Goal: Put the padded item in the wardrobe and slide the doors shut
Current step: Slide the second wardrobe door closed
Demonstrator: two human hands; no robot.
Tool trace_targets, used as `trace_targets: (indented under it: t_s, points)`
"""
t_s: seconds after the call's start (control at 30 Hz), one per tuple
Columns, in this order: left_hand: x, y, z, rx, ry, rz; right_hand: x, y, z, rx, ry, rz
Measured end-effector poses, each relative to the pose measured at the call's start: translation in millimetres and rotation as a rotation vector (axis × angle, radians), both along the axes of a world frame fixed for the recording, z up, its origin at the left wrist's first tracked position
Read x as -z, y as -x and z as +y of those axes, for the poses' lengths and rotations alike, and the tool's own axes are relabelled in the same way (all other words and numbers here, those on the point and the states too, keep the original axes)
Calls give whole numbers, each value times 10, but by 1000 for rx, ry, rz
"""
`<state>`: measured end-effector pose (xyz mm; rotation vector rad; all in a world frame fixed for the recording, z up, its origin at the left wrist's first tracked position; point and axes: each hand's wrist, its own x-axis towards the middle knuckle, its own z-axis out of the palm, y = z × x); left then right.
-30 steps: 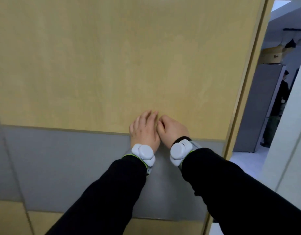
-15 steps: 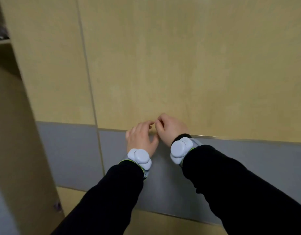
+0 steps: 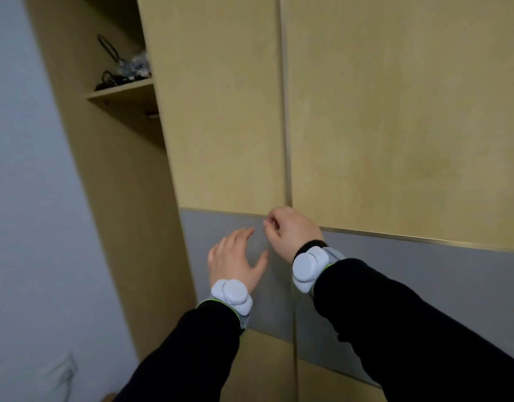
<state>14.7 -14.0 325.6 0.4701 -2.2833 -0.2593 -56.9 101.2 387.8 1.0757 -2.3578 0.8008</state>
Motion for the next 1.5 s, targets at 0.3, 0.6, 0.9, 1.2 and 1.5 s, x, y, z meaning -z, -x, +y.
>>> trace_targets:
  t_s: [0.3, 0.6, 0.9, 1.2, 1.5]
  points:
    - [162, 7, -907, -177, -7, -51, 65, 157, -1048, -193, -35, 8]
    - [0, 362, -1806, -312, -55, -38, 17, 604, -1992, -266, -105, 170]
    - [172, 643, -2426, -316, -156, -29, 54, 726, -2599, -255, -166, 285]
    - [313, 1096, -3168, -118, -433, -19, -134, 833, -3204, -12, -238, 467]
    - [190, 1317, -3423, 368, -684, -69, -50, 893, -3561, 302, -160, 650]
